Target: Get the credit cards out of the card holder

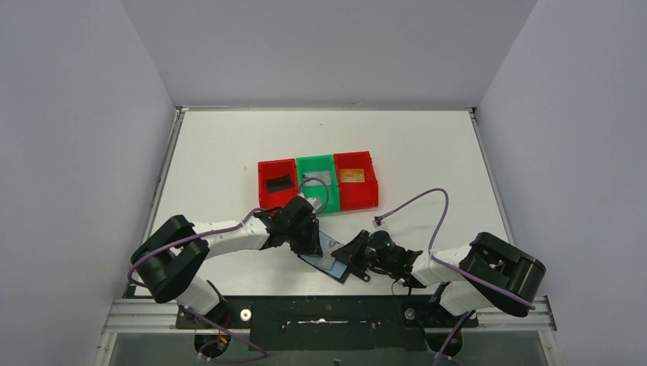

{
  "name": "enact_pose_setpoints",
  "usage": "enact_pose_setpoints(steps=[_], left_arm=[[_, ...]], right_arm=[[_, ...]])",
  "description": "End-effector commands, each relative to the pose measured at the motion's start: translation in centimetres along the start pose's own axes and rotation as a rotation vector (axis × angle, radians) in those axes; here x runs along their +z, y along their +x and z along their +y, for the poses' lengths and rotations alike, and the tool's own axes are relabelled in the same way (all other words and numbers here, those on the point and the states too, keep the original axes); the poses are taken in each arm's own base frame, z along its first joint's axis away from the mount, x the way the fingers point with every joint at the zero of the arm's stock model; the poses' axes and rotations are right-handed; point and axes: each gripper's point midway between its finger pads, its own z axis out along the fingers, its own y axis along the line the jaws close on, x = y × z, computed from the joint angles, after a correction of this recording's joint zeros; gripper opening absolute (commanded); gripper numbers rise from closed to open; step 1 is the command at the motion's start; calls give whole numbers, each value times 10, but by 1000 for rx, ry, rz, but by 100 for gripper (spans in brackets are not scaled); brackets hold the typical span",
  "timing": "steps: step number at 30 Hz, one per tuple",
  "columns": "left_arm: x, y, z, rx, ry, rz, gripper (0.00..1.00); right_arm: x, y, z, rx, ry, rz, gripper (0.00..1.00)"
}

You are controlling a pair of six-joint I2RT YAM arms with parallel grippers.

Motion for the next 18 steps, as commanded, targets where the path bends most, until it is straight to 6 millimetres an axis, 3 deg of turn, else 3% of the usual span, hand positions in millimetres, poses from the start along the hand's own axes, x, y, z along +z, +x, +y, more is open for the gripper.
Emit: enact_pose_setpoints(steps=[1,9,18], left_arm=[[-4,4,17,1,-76,-12,14],[-3,1,17,-4,-74,-22,15],[-1,4,14,0,-56,-6,14]], right_arm=[[-6,-2,5,9,-30,-25,7],[-15,-4,-4,2,4,-24,15],[-2,-8,13,3,-31,-37,27]])
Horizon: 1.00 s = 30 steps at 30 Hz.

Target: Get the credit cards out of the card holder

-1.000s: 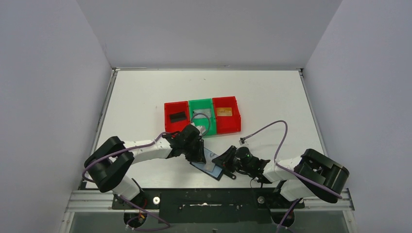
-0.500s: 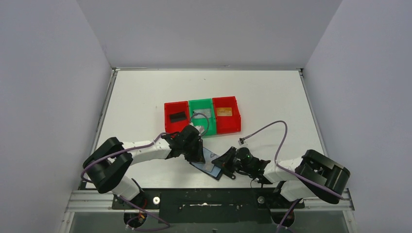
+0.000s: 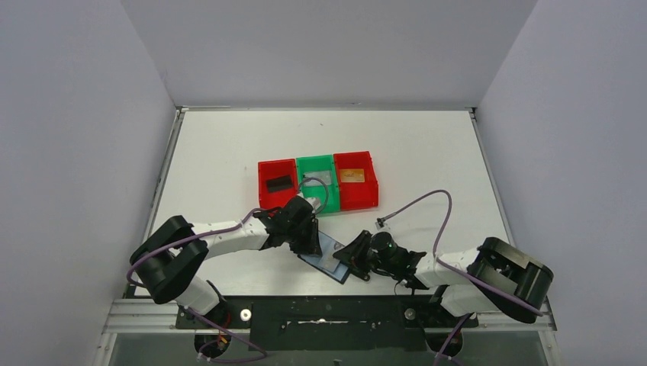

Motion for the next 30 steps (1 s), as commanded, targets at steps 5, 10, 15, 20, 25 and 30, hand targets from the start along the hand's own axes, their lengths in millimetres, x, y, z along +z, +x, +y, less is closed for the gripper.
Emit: enact_pose_setpoints(steps=[5,10,15,20,25,30], left_arm=[[1,6,13,4,-48,8,14],[0,5,14,3,-57,0,14],[-2,3,13,1,-54,-9,14],[-1,1,11,1,-49,-11,14],[-1,2,11,2,-51,-9,14],[-3,2,13,-1,-54,-17,14]], right_arm=[[10,-10,33,1,-104,-45,16],[5,-10,24,7,-81,-50,15],[-3,-10,23,-2,-73,-54,28],[-1,-11,29,-12,-90,-52,14],[3,-9,26,-6,-73,-43,10],[-2,-10,27,-16,-67,-47,2]])
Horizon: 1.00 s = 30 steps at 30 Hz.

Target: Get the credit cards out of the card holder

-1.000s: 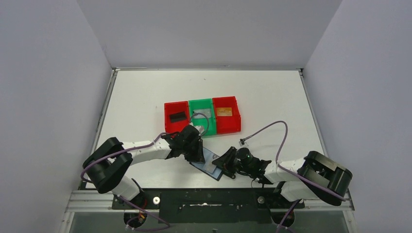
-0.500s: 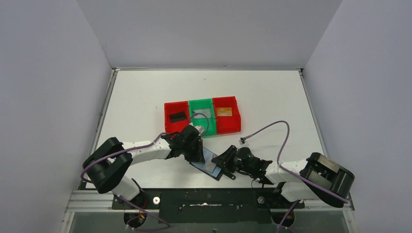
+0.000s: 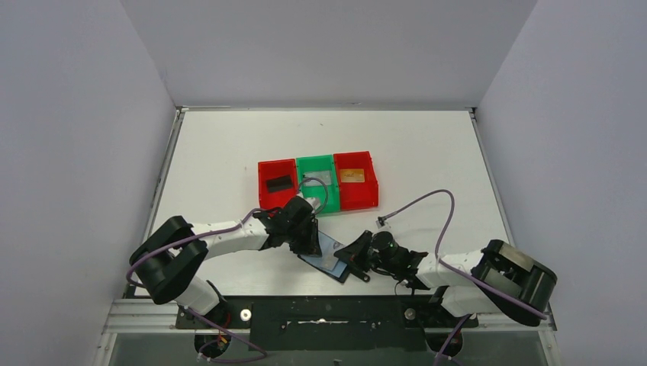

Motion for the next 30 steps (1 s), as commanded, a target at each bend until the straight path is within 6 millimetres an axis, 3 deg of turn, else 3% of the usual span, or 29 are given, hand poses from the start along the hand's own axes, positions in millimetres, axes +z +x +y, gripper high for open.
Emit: enact_pose_setpoints(steps=[1,9,13,16,18,21,24,30], left_arm=[[-4,1,13,0,-54,-17,14],[-12,-5,9,-20,-23,-69,15],[-25,-20,-2,-3,-10,-119,20],[-44,-39,-14,12,13,-195,25],[-61,-53,-20,23,19,-261,33],[-84,-72,-12,15,-20,-344,40],[-106,-86,13,-10,-92,-398,47],[-160,-107,68,-51,-237,-558,71]], right_arm=[[-5,-6,17,-25,-36,-30,1],[-38,-17,20,-62,-31,-76,0],[-63,-38,44,-94,-99,-184,0],[-84,-61,62,-151,-125,-306,0],[-100,-78,77,-198,-139,-399,0],[-120,-96,101,-311,-144,-492,0],[-132,-111,124,-435,-130,-562,0],[-127,-131,173,-801,-50,-626,0]])
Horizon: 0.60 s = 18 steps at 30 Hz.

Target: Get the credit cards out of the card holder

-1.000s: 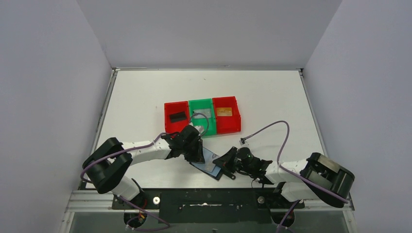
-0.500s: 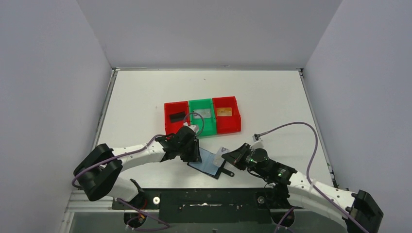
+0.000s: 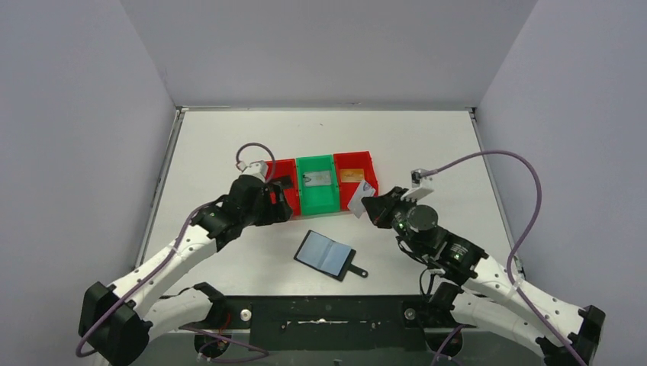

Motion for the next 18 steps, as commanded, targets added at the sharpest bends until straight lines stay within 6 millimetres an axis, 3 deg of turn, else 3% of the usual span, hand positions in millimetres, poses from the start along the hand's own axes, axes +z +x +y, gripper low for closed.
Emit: enact_pose_setpoints(steps=[1,10,13,14,18], left_arm=[[-30,-35,40,29,-116,-128,74],[-77,-82,107,-39,-418,-344,80],[-83,-86,116,-39,-441,-420,83],[-84,-87,117,-42,-437,-438,89],[-84,-92,111,-43,-389,-478,92]], right_arm=[[26,-35,16,-384,34,-73,0],[104,-34,45,-919,51,46,0],[129,-25,46,-1058,41,107,0],[137,-21,45,-1095,40,128,0],[165,-5,37,-1213,42,222,0]])
